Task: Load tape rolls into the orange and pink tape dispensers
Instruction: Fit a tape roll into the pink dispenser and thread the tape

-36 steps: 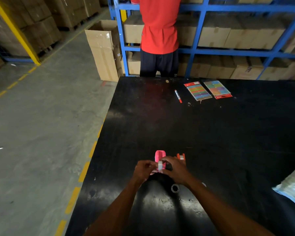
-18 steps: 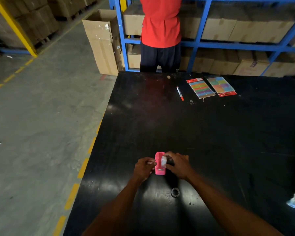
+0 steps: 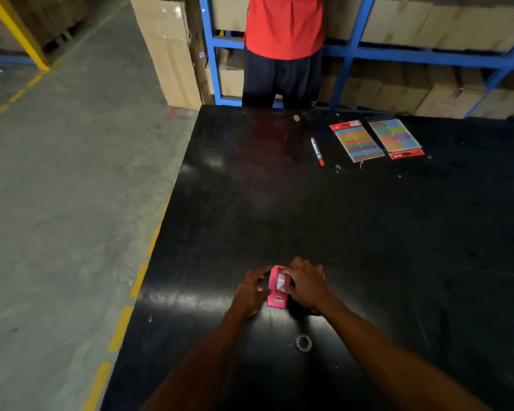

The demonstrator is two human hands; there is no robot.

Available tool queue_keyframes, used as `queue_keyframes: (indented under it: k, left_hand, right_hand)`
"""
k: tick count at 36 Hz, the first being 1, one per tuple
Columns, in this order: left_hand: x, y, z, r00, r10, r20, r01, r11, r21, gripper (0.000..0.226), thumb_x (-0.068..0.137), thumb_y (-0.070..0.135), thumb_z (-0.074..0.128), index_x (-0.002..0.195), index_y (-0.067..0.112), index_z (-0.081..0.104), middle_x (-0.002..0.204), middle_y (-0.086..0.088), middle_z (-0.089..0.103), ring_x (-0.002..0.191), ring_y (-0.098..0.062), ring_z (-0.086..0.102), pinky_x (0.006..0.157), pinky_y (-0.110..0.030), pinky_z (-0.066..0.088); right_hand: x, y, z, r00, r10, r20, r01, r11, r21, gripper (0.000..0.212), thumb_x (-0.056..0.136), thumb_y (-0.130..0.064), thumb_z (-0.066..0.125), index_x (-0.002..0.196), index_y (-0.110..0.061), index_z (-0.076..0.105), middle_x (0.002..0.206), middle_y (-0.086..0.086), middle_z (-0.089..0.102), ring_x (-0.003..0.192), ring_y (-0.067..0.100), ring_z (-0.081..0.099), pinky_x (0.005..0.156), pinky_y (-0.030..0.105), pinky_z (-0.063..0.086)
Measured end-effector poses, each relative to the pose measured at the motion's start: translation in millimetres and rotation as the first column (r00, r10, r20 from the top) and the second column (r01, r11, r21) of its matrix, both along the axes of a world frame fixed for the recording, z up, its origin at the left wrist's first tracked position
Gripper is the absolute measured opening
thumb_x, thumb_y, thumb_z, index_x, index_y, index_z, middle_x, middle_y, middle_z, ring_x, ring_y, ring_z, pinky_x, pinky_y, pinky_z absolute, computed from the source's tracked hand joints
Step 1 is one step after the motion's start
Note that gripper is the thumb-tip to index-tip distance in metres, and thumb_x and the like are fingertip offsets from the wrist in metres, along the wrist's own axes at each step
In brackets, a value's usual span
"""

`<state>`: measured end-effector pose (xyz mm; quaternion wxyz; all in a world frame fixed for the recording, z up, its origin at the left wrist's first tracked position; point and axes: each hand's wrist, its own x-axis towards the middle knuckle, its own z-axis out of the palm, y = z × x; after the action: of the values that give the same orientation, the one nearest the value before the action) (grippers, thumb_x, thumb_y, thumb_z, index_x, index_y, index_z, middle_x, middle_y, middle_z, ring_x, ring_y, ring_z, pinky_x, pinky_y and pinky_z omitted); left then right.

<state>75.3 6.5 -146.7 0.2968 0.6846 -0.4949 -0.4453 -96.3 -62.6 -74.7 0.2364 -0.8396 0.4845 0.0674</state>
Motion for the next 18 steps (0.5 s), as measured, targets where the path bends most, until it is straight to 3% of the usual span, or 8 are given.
queue_keyframes:
  k: [2,4,6,9,11,13,18]
  left_hand:
    - [0,1,-7,1.0,-0.009,0.006,0.009,1.0,0.0,0.06,0.074,0.04,0.076,0.129,0.031,0.056,0.125,0.002,0.062,0.112,-0.011,0.06,0.095,-0.032,0.051]
    - [-2,2,-5,1.0,0.006,-0.004,-0.006,1.0,-0.022,0.06,0.075,0.031,0.077,0.131,0.024,0.055,0.126,-0.001,0.06,0.112,-0.012,0.058,0.096,-0.032,0.05]
    - [-1,0,-4,0.999,-0.042,-0.011,0.041,0.998,-0.055,0.066,0.078,0.025,0.076,0.137,0.023,0.048,0.133,0.001,0.053,0.119,-0.009,0.053,0.099,-0.029,0.049]
    - [5,-7,-4,0.988,-0.152,0.037,0.155,0.986,-0.068,0.075,0.079,0.031,0.075,0.145,0.025,0.039,0.134,0.007,0.045,0.122,-0.002,0.045,0.102,-0.011,0.039]
    - [7,-14,-4,0.976,-0.21,0.056,0.213,0.976,-0.045,0.073,0.078,0.026,0.074,0.143,0.028,0.041,0.132,0.002,0.047,0.122,-0.01,0.048,0.1,-0.021,0.045]
    - [9,-18,-4,0.97,-0.233,0.064,0.236,0.971,-0.036,0.073,0.075,0.02,0.073,0.141,0.032,0.044,0.13,-0.002,0.049,0.119,-0.016,0.052,0.096,-0.035,0.051]
    - [7,-19,-7,0.982,-0.189,0.02,0.19,0.982,-0.021,0.072,0.074,0.002,0.073,0.135,0.032,0.048,0.128,-0.004,0.047,0.106,-0.02,0.058,0.074,-0.02,0.049]
  right_hand:
    - [1,-2,0,1.0,0.013,0.0,-0.013,1.0,0.003,0.038,0.086,-0.044,0.059,0.122,-0.03,0.06,0.115,0.0,0.049,0.113,0.022,0.046,0.092,0.043,0.031]
    - [3,-3,0,0.999,0.034,-0.018,-0.034,0.999,-0.001,0.037,0.087,-0.044,0.059,0.119,-0.027,0.061,0.115,0.001,0.049,0.113,0.022,0.045,0.095,0.044,0.031]
    - [5,-6,0,0.996,0.067,-0.063,-0.068,0.998,-0.016,0.037,0.088,-0.045,0.059,0.118,-0.025,0.061,0.118,0.001,0.048,0.113,0.022,0.044,0.097,0.045,0.031]
    - [8,-11,0,0.986,0.11,-0.123,-0.112,0.994,-0.008,0.032,0.089,-0.042,0.058,0.114,-0.023,0.062,0.119,0.002,0.048,0.114,0.024,0.044,0.099,0.048,0.031]
    - [12,-16,0,0.976,0.138,-0.17,-0.135,0.99,0.028,0.031,0.089,-0.042,0.059,0.114,-0.023,0.064,0.119,0.002,0.047,0.115,0.026,0.045,0.101,0.051,0.03]
    - [15,-23,0,0.966,0.162,-0.204,-0.148,0.986,0.083,0.033,0.089,-0.043,0.06,0.115,-0.024,0.065,0.121,0.003,0.047,0.117,0.027,0.045,0.103,0.054,0.029]
    - [16,-35,1,0.969,0.167,-0.182,-0.136,0.975,0.174,0.034,0.087,-0.044,0.063,0.113,-0.022,0.065,0.119,0.004,0.048,0.117,0.028,0.048,0.104,0.055,0.025]
